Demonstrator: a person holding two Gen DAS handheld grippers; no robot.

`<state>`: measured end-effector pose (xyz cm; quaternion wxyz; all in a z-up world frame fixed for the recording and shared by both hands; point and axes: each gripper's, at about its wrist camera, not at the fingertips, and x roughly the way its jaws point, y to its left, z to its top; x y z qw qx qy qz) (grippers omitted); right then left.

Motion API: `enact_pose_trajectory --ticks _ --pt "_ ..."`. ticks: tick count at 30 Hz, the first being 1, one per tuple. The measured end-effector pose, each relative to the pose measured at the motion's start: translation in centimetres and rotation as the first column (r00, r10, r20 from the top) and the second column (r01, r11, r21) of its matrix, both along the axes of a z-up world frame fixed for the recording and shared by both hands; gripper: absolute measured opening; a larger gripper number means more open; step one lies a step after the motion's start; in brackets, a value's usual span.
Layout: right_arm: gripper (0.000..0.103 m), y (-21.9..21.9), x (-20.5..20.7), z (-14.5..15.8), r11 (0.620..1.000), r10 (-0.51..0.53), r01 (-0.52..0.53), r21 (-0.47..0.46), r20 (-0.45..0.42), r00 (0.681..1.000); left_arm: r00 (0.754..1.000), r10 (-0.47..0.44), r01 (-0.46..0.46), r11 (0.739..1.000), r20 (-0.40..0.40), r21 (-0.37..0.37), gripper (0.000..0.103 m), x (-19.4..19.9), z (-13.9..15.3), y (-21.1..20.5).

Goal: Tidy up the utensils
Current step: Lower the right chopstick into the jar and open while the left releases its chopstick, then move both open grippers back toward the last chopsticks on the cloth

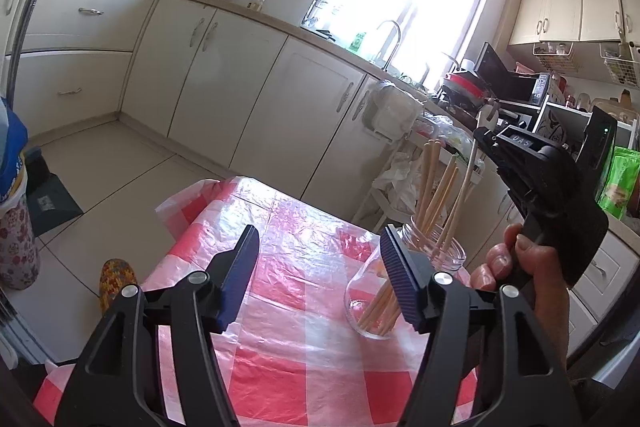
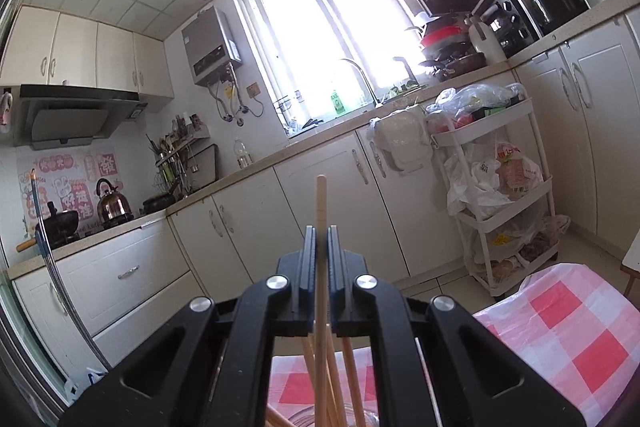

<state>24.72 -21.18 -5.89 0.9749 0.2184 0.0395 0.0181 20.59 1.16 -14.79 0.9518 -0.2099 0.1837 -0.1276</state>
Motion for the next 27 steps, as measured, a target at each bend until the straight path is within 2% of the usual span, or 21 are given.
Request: enact_pose_trajectory --ticks 7,15,16,18,19,20,24,27 --pt "0.006 1.7 -2.0 -0.5 0.994 0.054 -0.058 -0.088 -0.046 0.997 1.0 0.01 -0.01 1.0 0.004 0.013 0.062 0.0 0.0 -0.2" --pt "0.007 2.2 -3.2 -2.2 0.984 0.087 -0.113 -0.14 -0.178 0.98 1.0 0.011 -0.011 0.999 0.007 0.042 0.064 0.0 0.1 -0.7" --pt "0.007 2.1 -3.3 -2.4 0.983 0.092 -0.121 -0.138 -0.198 0.976 1.0 0.011 -0.011 0.999 0.004 0.045 0.065 0.0 0.1 -0.7" --pt "0.015 1.8 -4.0 -2.5 0.984 0.095 -0.126 -0.129 -0.222 0.97 1.0 0.014 -0.014 0.999 -0.003 0.052 0.066 0.1 0.2 -0.8" --pt "0.023 1.6 -4.6 -2.4 0.984 0.093 -0.125 -0.127 -0.226 0.97 1.0 0.015 -0.014 0.998 -0.008 0.055 0.067 0.0 0.2 -0.8" --pt "0.025 1.4 -5.4 -2.2 0.984 0.089 -0.121 -0.129 -0.229 0.969 1.0 0.015 -0.014 0.998 -0.015 0.061 0.068 0.0 0.2 -0.8" --pt "0.025 0.4 -8.8 -2.1 0.982 0.096 -0.137 -0.129 -0.281 0.955 0.999 0.021 -0.016 0.995 -0.047 0.1 0.068 -0.7 0.7 -0.9" --pt "0.025 -0.5 -11.2 -3.2 0.982 0.1 -0.151 -0.112 -0.369 0.924 0.997 0.027 -0.017 0.989 -0.068 0.148 0.07 -1.4 1.2 -1.2"
